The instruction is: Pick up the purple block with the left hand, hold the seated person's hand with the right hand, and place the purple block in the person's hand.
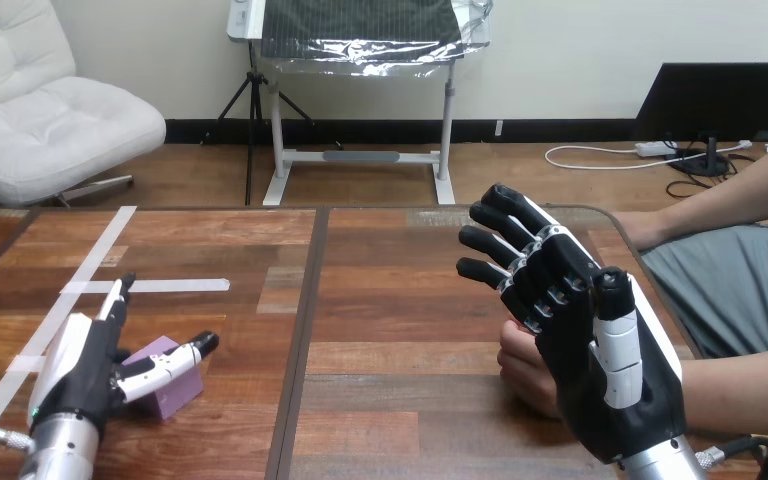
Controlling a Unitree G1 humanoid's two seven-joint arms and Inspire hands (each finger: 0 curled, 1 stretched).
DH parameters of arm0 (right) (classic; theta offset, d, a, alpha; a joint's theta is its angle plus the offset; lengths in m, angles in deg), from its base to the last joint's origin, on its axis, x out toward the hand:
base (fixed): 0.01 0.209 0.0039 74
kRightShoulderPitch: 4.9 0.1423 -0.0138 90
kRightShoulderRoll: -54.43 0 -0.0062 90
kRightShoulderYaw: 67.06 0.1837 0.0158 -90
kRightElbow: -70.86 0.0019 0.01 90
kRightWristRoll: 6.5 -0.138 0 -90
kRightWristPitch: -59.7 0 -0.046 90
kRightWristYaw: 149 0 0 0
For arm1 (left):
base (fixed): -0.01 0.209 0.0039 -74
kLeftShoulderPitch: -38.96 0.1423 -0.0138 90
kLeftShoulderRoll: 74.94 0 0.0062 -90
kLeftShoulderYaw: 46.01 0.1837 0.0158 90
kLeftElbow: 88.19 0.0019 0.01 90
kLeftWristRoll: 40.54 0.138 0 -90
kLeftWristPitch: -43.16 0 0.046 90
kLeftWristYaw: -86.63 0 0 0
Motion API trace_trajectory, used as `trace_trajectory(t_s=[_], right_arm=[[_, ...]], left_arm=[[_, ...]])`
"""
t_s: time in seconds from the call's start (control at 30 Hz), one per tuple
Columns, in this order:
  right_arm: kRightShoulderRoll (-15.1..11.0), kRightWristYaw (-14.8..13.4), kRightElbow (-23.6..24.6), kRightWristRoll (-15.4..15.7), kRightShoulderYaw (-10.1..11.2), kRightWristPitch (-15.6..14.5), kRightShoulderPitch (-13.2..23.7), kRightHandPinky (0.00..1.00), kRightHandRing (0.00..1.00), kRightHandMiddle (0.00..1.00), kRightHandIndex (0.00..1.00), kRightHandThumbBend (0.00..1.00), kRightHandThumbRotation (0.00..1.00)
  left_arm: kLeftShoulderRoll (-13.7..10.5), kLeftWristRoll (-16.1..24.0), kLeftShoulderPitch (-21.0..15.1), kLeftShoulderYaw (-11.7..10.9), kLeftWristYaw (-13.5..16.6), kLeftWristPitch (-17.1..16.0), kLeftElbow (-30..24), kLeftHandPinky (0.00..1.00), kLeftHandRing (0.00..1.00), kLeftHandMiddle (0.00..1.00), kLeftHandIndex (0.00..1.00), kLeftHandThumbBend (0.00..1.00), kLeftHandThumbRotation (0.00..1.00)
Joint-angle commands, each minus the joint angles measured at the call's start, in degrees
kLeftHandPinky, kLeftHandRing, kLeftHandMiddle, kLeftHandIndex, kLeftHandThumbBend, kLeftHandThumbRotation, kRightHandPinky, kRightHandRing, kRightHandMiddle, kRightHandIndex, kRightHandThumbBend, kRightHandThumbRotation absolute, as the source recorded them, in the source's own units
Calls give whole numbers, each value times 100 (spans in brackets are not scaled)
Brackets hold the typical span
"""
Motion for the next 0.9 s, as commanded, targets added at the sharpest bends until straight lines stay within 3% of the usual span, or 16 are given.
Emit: trace_trajectory(t_s=[0.0,0.87], right_arm=[[-44,18,345,-86,89,61,273,82,87,88,87,87,87],[-36,19,407,-95,97,17,243,82,87,88,87,88,87]], left_arm=[[-153,34,-484,86,116,12,101,80,93,96,99,73,48],[-84,-10,-421,215,171,175,197,77,93,96,99,71,43]])
